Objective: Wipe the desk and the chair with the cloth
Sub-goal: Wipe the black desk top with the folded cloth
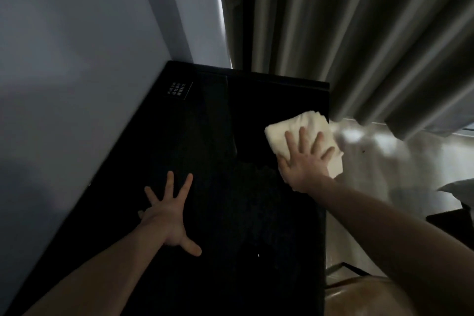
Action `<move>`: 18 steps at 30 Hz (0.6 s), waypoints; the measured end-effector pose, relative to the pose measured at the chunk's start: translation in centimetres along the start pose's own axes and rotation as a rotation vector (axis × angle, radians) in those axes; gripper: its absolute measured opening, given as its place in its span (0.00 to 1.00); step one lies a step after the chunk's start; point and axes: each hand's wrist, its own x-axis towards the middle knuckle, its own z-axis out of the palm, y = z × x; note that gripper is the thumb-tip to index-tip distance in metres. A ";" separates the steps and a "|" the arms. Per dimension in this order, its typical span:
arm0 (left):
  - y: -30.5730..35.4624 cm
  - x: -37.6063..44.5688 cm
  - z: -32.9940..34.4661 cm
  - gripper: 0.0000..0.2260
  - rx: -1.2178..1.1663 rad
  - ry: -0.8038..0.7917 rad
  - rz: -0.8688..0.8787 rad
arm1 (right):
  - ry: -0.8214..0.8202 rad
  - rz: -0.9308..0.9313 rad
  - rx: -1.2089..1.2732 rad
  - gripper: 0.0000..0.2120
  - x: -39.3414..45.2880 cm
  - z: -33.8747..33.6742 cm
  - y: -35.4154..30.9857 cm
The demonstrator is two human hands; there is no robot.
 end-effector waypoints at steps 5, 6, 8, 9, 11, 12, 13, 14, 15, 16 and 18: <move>-0.3 0.2 0.5 0.79 -0.008 0.016 0.011 | 0.028 -0.001 -0.020 0.36 -0.7 0.4 0.0; -0.3 0.4 0.5 0.79 -0.008 0.011 0.009 | 0.028 0.009 -0.023 0.37 -0.1 0.2 0.0; -0.3 0.8 0.5 0.79 -0.009 0.001 -0.003 | 0.021 0.035 -0.026 0.37 1.3 -0.4 -0.3; -0.3 1.0 0.5 0.79 -0.014 -0.002 -0.007 | 0.021 0.053 -0.022 0.37 2.3 -0.8 -0.5; -0.3 1.3 0.5 0.79 -0.024 -0.010 -0.006 | 0.022 0.093 -0.017 0.37 4.7 -1.6 -0.8; -0.3 1.4 0.5 0.79 -0.023 -0.015 -0.005 | 0.022 0.113 -0.020 0.37 6.1 -2.2 -1.0; -0.4 1.4 0.5 0.79 -0.021 -0.020 -0.004 | 0.020 0.129 -0.022 0.37 7.5 -2.7 -1.2; -0.4 1.5 0.4 0.79 -0.018 -0.025 -0.001 | 0.018 0.143 -0.022 0.37 9.0 -3.3 -1.4; -0.5 1.6 0.4 0.79 -0.014 -0.030 0.005 | 0.016 0.156 -0.019 0.36 10.5 -3.8 -1.7; -0.5 1.6 0.4 0.78 -0.008 -0.027 0.012 | 0.018 0.175 -0.014 0.36 11.9 -4.3 -1.9; -0.6 1.7 0.5 0.79 0.008 -0.013 0.020 | 0.024 0.220 -0.010 0.37 14.2 -5.0 -2.5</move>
